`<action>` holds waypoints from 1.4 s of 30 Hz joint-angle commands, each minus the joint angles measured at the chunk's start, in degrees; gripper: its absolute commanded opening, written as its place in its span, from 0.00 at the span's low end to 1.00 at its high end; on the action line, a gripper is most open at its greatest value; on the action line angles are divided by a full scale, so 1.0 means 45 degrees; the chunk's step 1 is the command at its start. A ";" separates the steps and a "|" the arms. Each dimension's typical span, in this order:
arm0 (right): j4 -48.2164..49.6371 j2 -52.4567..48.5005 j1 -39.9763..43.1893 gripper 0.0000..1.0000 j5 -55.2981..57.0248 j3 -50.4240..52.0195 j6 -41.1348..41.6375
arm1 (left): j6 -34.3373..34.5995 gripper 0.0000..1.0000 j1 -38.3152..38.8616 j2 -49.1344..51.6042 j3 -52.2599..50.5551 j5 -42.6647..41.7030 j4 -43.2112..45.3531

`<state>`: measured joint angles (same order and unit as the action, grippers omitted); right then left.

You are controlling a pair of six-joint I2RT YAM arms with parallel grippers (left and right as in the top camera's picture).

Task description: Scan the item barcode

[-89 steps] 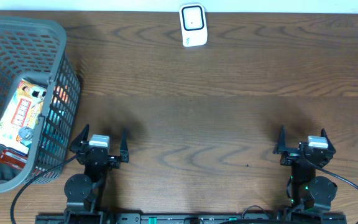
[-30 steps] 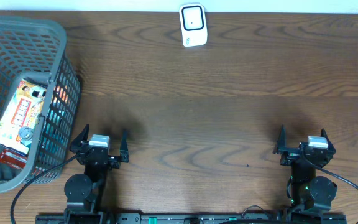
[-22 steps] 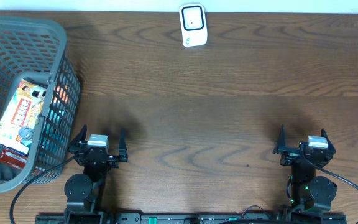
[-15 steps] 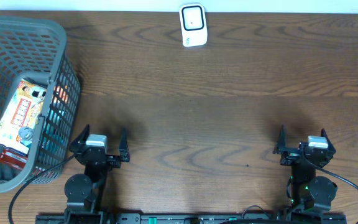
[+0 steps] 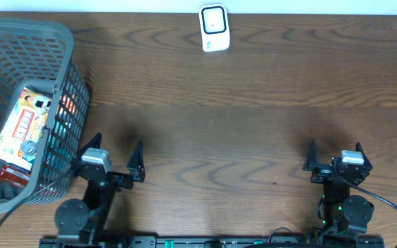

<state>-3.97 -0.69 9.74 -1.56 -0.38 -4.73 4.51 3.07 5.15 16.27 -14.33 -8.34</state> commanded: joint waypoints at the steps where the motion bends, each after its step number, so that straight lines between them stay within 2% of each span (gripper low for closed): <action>1: -0.0049 0.0068 0.0078 0.99 -0.0063 0.0015 0.0189 | 0.0165 0.99 0.0005 0.0991 0.1574 -0.0355 -0.0359; 3: -0.0049 0.0068 0.0078 0.99 -0.0063 0.0015 0.0189 | 0.0170 0.99 0.0000 0.2093 0.2977 -0.0325 -0.0986; 6: -0.0049 0.0068 0.0078 0.99 -0.0063 0.0015 0.0189 | 0.1603 0.98 0.0005 0.3507 0.4838 0.0763 -0.2424; 8: -0.0049 0.0068 0.0078 0.99 -0.0063 0.0015 0.0189 | 0.1700 0.99 0.0005 0.4556 0.6285 0.0806 -0.3517; 12: -0.0049 0.0068 0.0078 0.99 -0.0063 0.0015 0.0189 | 0.1695 0.99 0.0005 0.6547 0.9219 0.0452 -0.5547; 14: -0.0049 0.0068 0.0078 0.99 -0.0063 0.0015 0.0189 | 0.1705 0.98 0.0005 0.7184 1.0074 -0.0505 -0.6139; 17: -0.0049 0.0068 0.0078 0.99 -0.0063 0.0015 0.0189 | 0.1690 0.98 0.0005 0.7698 1.0355 -0.2195 -0.7402; 21: -0.0049 0.0068 0.0078 0.99 -0.0063 0.0015 0.0189 | 0.1695 0.98 0.0005 0.8281 1.0244 -0.2152 -0.7961; 25: -0.0049 0.0068 0.0078 0.99 -0.0063 0.0015 0.0189 | 0.2011 0.99 -0.0063 0.8845 1.0467 -0.1977 -0.7261; 28: -0.0049 0.0068 0.0078 0.99 -0.0063 0.0015 0.0189 | 0.3011 0.99 -0.0214 0.9398 1.1336 -0.0719 -0.7252; 30: -0.0049 0.0068 0.0078 0.99 -0.0063 0.0015 0.0189 | 0.4240 0.98 -0.0568 1.0195 1.2585 0.0874 -0.7480; 33: -0.0049 0.0068 0.0078 0.99 -0.0063 0.0015 0.0189 | 0.5455 0.98 -0.1258 1.1254 1.4134 0.2385 -0.8412; 38: -0.0049 0.0068 0.0078 0.99 -0.0063 0.0015 0.0189 | 0.6853 0.98 -0.3254 1.3464 1.6776 0.2633 -1.0210; 40: -0.0049 0.0068 0.0078 0.99 -0.0063 0.0015 0.0189 | 0.8189 0.98 -0.4265 1.4285 1.7549 0.2633 -1.0996; 42: -0.0049 0.0068 0.0078 0.99 -0.0063 0.0015 0.0189 | 1.0312 0.98 -0.5430 1.4984 1.7957 0.2623 -1.1885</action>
<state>-3.99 -0.69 9.80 -1.58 -0.38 -4.58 35.05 -14.44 67.77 93.58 -4.93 -57.41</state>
